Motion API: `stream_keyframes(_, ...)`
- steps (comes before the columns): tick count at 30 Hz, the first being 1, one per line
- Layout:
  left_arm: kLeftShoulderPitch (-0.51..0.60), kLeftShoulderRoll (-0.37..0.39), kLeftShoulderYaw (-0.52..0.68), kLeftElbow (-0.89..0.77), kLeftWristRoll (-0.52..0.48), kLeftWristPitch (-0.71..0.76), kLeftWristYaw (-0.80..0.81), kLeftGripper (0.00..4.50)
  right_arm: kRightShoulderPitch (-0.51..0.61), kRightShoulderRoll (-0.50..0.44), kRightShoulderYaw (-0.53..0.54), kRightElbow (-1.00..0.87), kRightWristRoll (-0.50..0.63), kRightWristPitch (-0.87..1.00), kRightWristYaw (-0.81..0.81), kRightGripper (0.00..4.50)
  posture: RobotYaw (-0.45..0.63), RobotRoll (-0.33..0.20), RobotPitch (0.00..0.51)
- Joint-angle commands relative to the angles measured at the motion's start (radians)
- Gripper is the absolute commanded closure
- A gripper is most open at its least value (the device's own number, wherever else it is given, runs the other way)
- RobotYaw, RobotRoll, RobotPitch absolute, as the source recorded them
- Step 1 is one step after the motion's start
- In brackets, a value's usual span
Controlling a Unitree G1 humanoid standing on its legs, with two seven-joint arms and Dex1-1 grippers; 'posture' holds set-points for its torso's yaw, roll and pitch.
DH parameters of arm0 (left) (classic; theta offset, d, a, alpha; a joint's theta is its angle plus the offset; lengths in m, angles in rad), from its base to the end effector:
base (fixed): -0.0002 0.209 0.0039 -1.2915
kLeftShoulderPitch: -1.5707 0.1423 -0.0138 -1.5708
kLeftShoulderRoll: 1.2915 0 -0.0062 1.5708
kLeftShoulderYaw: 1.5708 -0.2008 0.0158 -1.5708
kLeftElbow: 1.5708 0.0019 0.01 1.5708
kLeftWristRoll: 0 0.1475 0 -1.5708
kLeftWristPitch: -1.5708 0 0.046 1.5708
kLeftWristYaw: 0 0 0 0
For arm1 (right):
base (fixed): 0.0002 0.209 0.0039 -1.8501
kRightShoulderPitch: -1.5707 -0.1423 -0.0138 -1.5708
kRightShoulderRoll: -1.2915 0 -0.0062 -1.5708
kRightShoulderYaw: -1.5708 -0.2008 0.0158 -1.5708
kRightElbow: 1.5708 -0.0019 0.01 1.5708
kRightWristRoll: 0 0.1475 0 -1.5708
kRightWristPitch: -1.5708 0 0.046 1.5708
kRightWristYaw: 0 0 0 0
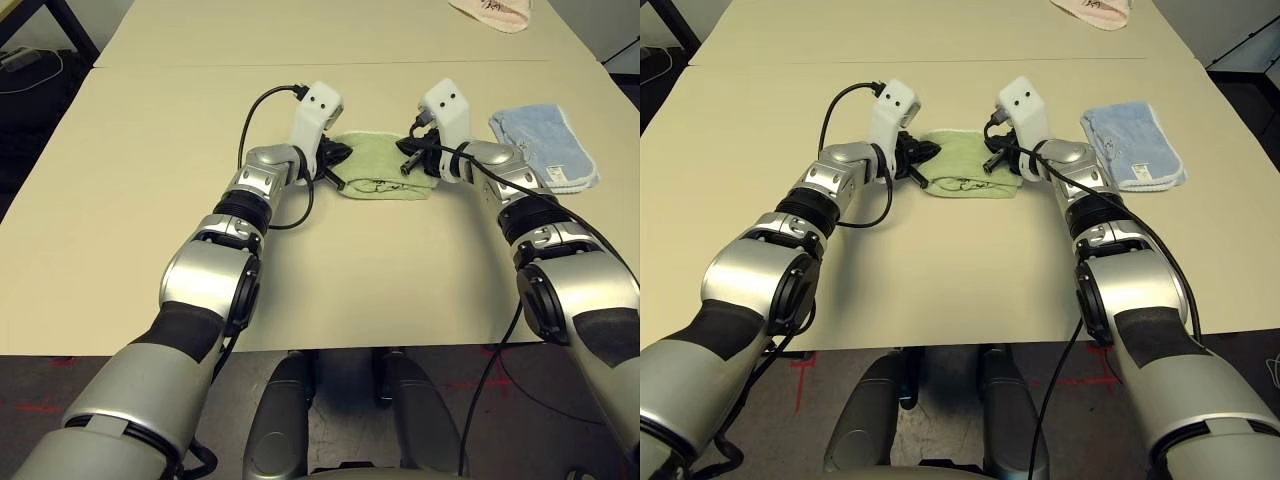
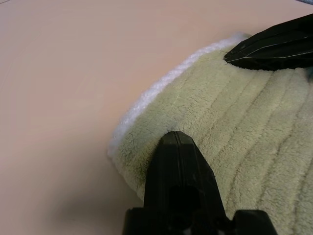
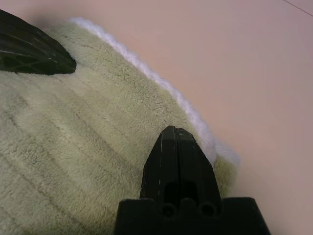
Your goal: Fold the towel and set it aside.
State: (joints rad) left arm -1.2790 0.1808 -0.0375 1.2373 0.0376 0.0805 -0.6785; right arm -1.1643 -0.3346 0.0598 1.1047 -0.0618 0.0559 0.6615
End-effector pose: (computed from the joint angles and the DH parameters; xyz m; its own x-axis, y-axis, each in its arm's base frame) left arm 0.4065 0.1198 0.1894 0.7090 -0.6598 -0.2489 0.7044 0.6789 0.2070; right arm 0.4004 -0.1791 0.1864 0.8073 0.5391 -0.2400 -0.5901 0.7381 -0.3272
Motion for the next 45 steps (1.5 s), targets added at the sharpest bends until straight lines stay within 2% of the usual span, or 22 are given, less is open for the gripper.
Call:
stream_keyframes(1,0.025,0.011,0.003,0.028,0.009,0.019,-0.020,4.49,0.037,-0.005,0.013,0.024,-0.017,0.027,0.013,4.50,0.06,0.000,0.292)
stream_keyframes(6,0.020,0.013,-0.003,0.023,0.016,0.013,-0.041,4.49,0.042,-0.003,0.003,0.008,-0.001,-0.016,0.037,4.50,0.07,0.000,0.279)
stream_keyframes(13,-0.021,0.026,0.050,-0.011,-0.027,-0.033,-0.070,4.49,0.047,-0.025,-0.088,-0.038,0.089,-0.149,0.071,4.50,0.07,0.000,0.265)
stream_keyframes(18,-0.024,0.053,0.089,-0.075,-0.066,-0.052,-0.098,4.49,0.089,-0.046,-0.148,-0.124,0.153,-0.169,0.087,4.50,0.06,0.000,0.255)
stream_keyframes(22,0.014,0.082,0.110,-0.190,-0.110,-0.026,-0.135,4.49,0.155,-0.056,-0.201,-0.236,0.216,-0.145,0.079,4.50,0.06,0.000,0.249)
stream_keyframes(25,0.099,0.108,0.126,-0.363,-0.165,0.049,-0.175,3.90,0.226,-0.062,-0.251,-0.348,0.280,-0.110,0.064,4.50,0.06,0.000,0.238)
stream_keyframes(29,0.219,0.122,0.142,-0.581,-0.237,0.147,-0.190,2.38,0.308,-0.071,-0.269,-0.446,0.308,-0.098,0.045,4.50,0.07,0.000,0.230)
stream_keyframes(32,0.321,0.150,0.138,-0.659,-0.228,0.144,-0.162,1.19,0.384,-0.075,-0.280,-0.512,0.325,-0.097,0.041,3.76,0.07,0.000,0.226)
stream_keyframes(35,0.376,0.164,0.155,-0.687,-0.217,0.119,-0.086,0.01,0.450,-0.078,-0.276,-0.576,0.338,-0.103,0.054,2.67,0.06,0.000,0.225)
stream_keyframes(42,0.460,0.176,0.190,-0.793,-0.249,0.150,0.010,0.00,0.558,-0.106,-0.283,-0.677,0.371,-0.071,0.066,0.11,0.07,0.000,0.224)
stream_keyframes(45,0.475,0.182,0.187,-0.823,-0.256,0.164,0.021,0.00,0.591,-0.121,-0.283,-0.710,0.383,-0.056,0.069,0.02,0.08,0.000,0.223)
